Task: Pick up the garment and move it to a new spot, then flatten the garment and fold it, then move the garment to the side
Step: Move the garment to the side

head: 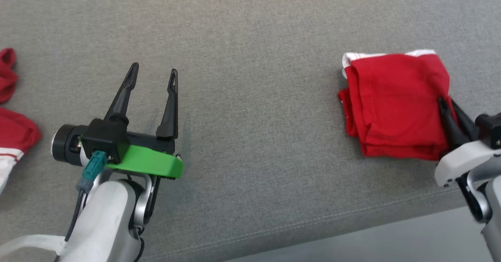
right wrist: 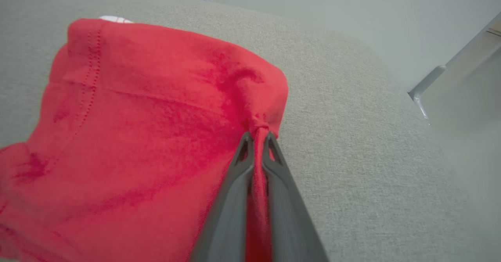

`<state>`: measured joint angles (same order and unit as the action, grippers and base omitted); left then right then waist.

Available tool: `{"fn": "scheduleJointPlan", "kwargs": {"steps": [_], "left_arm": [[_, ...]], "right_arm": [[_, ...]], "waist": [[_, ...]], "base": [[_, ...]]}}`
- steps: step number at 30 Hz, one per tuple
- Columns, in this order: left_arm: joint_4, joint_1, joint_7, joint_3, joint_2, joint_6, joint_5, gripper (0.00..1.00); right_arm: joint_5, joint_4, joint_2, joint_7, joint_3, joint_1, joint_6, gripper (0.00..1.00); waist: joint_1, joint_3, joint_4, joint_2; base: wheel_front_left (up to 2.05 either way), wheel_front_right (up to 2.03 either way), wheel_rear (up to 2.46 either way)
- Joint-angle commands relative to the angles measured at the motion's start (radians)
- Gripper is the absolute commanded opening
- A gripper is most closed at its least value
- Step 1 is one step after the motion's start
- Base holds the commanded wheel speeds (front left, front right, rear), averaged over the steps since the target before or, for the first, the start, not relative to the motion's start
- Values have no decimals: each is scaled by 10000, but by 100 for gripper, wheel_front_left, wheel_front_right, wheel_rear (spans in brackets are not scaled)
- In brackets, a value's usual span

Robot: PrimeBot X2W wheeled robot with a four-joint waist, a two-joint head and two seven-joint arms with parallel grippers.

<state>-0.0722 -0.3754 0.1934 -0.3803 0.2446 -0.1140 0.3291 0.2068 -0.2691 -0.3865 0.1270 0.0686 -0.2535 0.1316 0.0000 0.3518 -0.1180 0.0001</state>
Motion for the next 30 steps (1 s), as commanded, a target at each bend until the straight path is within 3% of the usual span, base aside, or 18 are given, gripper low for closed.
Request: {"fn": "scheduleJointPlan", "kwargs": {"steps": [1,10,18,22,23,30], "left_arm": [[46,-232,-57,30,136,23,-73,100],[678,-1147,-660,-267,473,212,-477,100],[1165,-1737,-1032,-589,540,337,-756,100],[1265,-1854,-1149,-730,548,394,-817,100],[1288,-1879,-1188,-788,559,414,-827,100],[1191,-1892,-1153,-861,549,429,-711,100]], "right_arm": [[-131,-76,-121,93,2,-344,-17,0],[-108,-2050,-1397,830,395,-3328,-17,0],[-181,-3997,-1989,1273,135,-5135,-17,0],[-229,-4796,-1988,1367,157,-5781,-17,0],[-283,-5057,-1840,1384,103,-6018,-17,100],[-701,-4860,-1369,1401,-668,-6129,-17,100]], "waist": [[0,900,-839,-1],[0,2046,-1238,-1],[0,2740,-1211,-1],[0,2897,-1232,-1],[0,2911,-1260,-1],[0,2719,-1211,-1]], "base": [[0,0,0],[0,0,0],[0,0,0],[0,0,0],[0,0,0],[0,0,0]]}}
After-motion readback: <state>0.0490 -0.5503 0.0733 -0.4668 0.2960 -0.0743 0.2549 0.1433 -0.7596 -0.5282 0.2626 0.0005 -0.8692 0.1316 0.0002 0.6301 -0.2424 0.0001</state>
